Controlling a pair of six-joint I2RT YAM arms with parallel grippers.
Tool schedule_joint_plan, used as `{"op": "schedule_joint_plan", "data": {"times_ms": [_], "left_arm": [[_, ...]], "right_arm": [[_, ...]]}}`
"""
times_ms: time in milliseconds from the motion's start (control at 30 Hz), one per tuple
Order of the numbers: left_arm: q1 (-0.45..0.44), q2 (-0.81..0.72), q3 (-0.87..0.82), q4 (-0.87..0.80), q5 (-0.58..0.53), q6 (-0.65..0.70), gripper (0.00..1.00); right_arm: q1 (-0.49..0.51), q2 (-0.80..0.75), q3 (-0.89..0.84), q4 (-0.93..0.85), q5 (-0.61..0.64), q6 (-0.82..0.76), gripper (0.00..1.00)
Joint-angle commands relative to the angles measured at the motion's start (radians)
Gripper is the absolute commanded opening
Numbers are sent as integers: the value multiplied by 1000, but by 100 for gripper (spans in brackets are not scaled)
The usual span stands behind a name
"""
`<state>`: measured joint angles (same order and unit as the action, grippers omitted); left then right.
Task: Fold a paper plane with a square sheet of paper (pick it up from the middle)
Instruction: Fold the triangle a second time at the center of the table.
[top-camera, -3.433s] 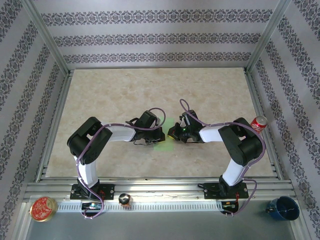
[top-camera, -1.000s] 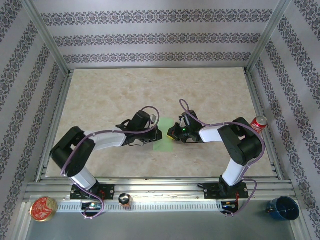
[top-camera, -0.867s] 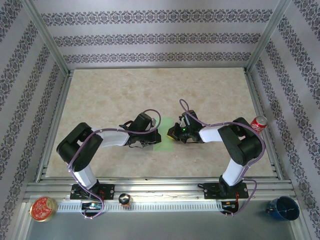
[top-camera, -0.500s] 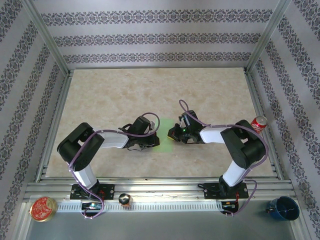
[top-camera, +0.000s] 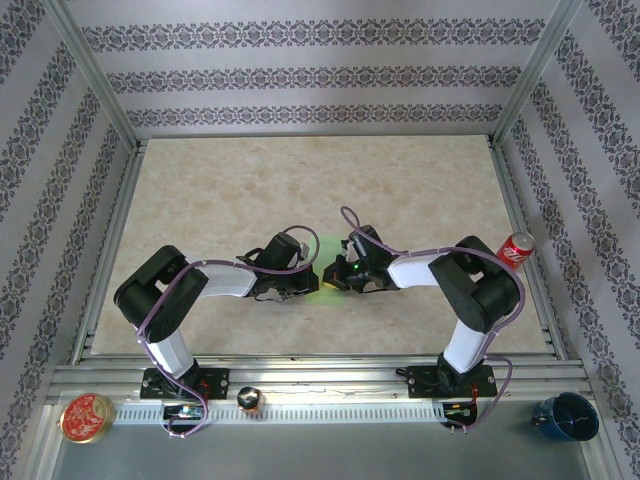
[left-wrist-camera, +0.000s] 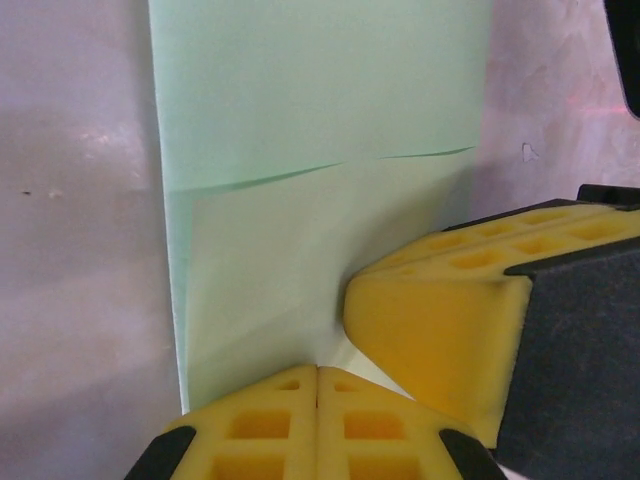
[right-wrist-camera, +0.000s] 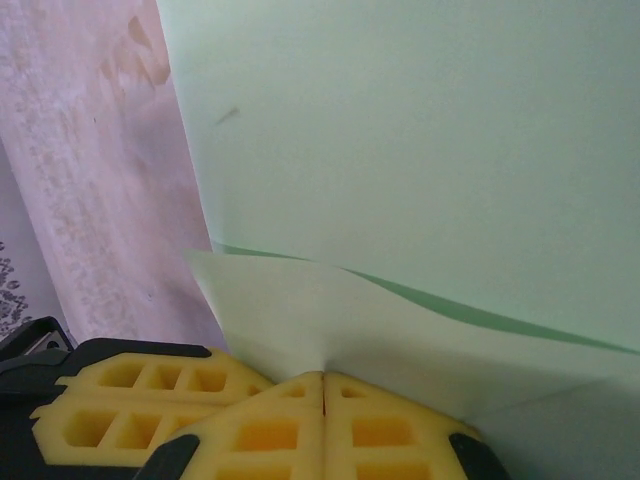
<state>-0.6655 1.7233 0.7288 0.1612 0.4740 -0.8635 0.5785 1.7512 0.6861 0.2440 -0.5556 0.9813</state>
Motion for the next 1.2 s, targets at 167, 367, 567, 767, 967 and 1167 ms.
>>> {"op": "schedule_joint_plan", "data": {"times_ms": [167,367,567,767,967,1167], "left_arm": [[7,24,-32,-86,-12,22,0],[6,19,-38,-84,-5,21,0],[7,7,-39,-80,-4,17,0],[6,-24,-24,-74,-5,20,3],[7,-62,44,-141,-16,73,8],[12,-53,129,-201,-37,136,11]], "right_arm": [[-138,-16,-4,-80,70,-17,0],[-195,-20,3,-122,118,-13,0],[-195,-82,9,-130,107,-53,0],[-160,-164,4,-159,110,-60,3],[-118,-183,-39,-156,135,-34,5],[-97,-198,-76,-142,138,-18,7]]}}
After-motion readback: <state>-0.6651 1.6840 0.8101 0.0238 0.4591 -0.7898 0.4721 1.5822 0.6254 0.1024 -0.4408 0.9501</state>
